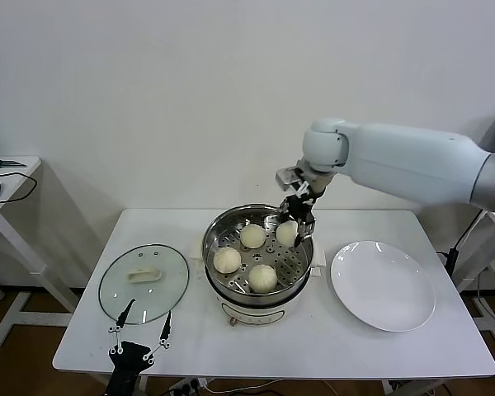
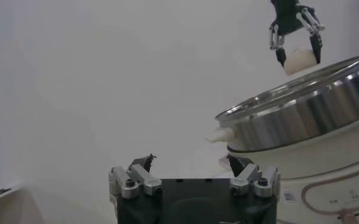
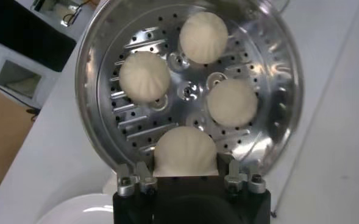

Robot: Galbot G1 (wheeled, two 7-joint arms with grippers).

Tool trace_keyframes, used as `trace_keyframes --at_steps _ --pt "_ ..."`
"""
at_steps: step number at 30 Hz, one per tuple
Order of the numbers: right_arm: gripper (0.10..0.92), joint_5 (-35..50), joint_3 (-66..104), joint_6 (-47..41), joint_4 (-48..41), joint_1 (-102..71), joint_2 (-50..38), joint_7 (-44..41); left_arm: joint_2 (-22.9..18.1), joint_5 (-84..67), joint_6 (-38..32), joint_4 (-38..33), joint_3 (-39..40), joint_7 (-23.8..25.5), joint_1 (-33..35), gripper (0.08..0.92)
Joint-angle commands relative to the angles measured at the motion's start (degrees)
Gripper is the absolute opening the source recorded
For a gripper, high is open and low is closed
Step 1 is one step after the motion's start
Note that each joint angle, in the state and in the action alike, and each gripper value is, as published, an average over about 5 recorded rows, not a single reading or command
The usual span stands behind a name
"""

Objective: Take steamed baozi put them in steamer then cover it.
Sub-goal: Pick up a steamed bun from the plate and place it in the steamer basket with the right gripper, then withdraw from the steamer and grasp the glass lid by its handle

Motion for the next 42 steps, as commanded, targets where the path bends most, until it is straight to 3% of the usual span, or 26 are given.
trace_keyframes --at_steps 1,20,30,34,39,42 --pt "0.662 -0.2 -1.8 -1.4 -0.6 -4.1 3.1 3.4 0.0 -0.1 0.0 0.1 -0.1 0.0 0.0 0.823" --pt "0.665 -3.1 -0.9 -1.3 -3.3 -6.3 3.9 4.2 -0.2 -0.1 -0.3 0.3 -0.3 -0.1 0.1 0.823" --pt "0.735 -3.8 0.4 -1.1 -2.6 -6.2 2.8 4.1 -0.2 0.0 -0.2 0.4 -0.2 -0.1 0.1 0.823" --pt "0.809 -3.5 1.5 -1.0 -0.6 -5.2 1.3 4.0 -0.2 0.0 -0.2 0.3 -0.1 -0.2 0.3 0.823" --pt "0.822 -2.2 7.4 -0.7 4.6 -4.5 -3.3 4.8 0.0 0.2 -0.1 0.3 0.0 -0.2 0.1 0.823" --pt "0.823 0.2 12.9 0.8 8.1 -5.4 -7.4 11.1 0.3 0.7 0.1 0.2 -0.1 -0.4 -0.3 0.823"
